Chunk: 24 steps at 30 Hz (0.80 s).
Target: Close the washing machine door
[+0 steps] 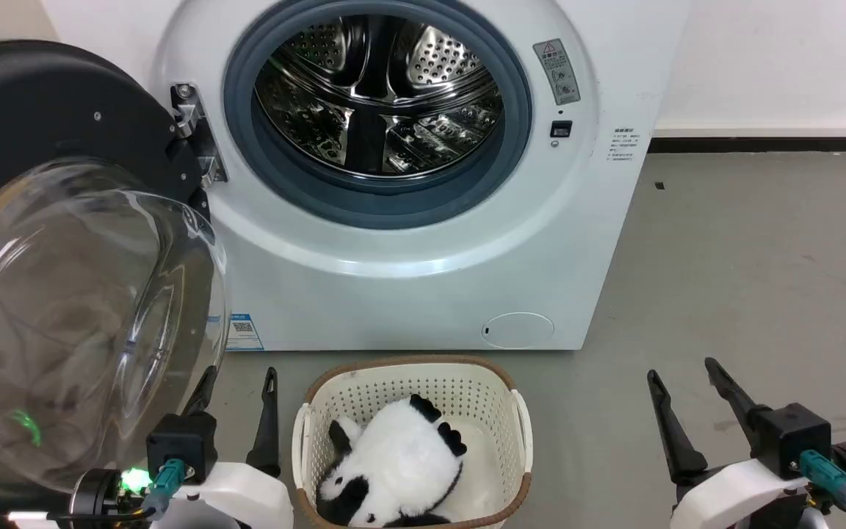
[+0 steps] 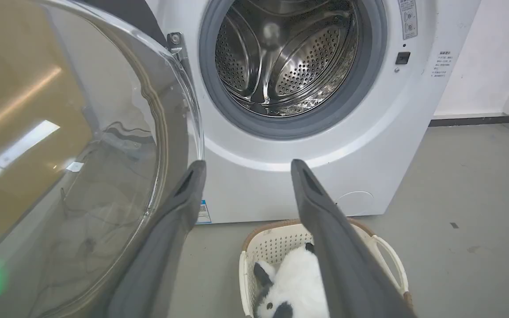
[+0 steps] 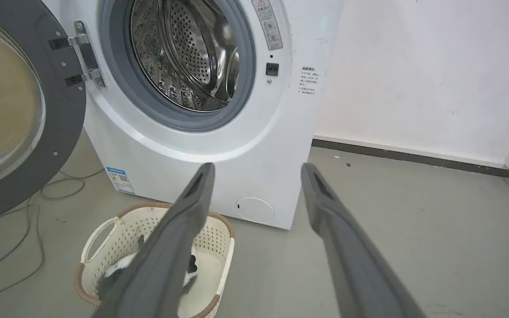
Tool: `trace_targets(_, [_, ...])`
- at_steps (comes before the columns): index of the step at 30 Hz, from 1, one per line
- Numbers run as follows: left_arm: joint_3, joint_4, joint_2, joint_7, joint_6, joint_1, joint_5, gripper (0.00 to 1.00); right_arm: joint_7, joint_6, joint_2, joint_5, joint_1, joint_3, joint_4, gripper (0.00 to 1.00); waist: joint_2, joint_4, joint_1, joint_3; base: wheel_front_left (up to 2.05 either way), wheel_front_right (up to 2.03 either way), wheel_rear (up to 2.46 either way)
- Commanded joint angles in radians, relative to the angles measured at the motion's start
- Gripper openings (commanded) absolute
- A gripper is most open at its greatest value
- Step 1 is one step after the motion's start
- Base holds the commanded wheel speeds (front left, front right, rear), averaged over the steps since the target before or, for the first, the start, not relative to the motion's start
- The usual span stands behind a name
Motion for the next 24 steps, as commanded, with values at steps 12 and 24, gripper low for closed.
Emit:
trace_targets(12, [-0.013, 0.01, 0.007, -0.04, 0.008, 0.006, -0.004, 1.0, -0.041, 0.0, 0.0, 0.025, 0.007, 0.0, -0.003, 1.0, -0.0001, 0.032, 0.0, -0.002, 0.0, 0.0, 0.0])
trace_targets(24, [-0.021, 0.012, 0.014, -0.063, 0.015, 0.011, -0.006, 1.0, -0.064, 0.0, 0.0, 0.022, 0.012, 0.005, -0.02, 1.0, -0.0001, 0.086, 0.0, -0.004, 0.0, 0.0, 0.0])
